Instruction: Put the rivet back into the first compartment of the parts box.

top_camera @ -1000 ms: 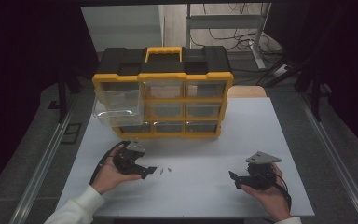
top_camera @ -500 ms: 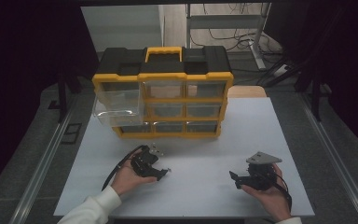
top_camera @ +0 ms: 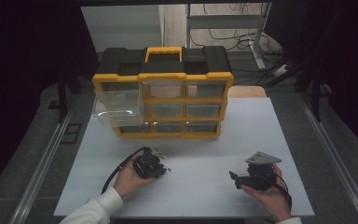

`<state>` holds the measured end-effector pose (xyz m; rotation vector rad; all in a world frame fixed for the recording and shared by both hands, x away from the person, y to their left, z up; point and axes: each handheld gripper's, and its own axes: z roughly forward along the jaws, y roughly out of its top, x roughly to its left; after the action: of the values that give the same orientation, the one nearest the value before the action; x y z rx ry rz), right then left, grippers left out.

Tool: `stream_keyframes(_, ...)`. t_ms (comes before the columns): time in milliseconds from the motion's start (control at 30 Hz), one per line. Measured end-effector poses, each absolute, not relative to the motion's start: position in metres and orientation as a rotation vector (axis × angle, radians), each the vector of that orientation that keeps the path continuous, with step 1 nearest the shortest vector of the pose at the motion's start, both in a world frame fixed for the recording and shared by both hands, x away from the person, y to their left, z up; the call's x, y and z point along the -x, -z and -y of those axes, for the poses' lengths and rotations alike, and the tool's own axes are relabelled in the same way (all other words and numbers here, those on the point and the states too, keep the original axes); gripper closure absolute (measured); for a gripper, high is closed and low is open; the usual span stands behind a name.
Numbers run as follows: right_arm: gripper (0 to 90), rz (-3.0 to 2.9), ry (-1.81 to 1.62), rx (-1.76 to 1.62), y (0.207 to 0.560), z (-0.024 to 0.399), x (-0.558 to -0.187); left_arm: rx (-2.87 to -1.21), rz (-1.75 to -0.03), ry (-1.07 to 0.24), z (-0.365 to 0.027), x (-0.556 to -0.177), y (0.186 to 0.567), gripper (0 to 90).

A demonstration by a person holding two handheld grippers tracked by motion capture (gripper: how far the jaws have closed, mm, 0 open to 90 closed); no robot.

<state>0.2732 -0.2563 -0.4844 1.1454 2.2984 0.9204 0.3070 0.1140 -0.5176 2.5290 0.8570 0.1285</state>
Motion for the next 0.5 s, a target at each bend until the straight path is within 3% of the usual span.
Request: stream_keyframes(500,12.4,-2.297,-0.917,-1.145,0.485,0.257,-0.273,-2.453,-0.894,-0.094,-0.119,-0.304,0.518,83.7)
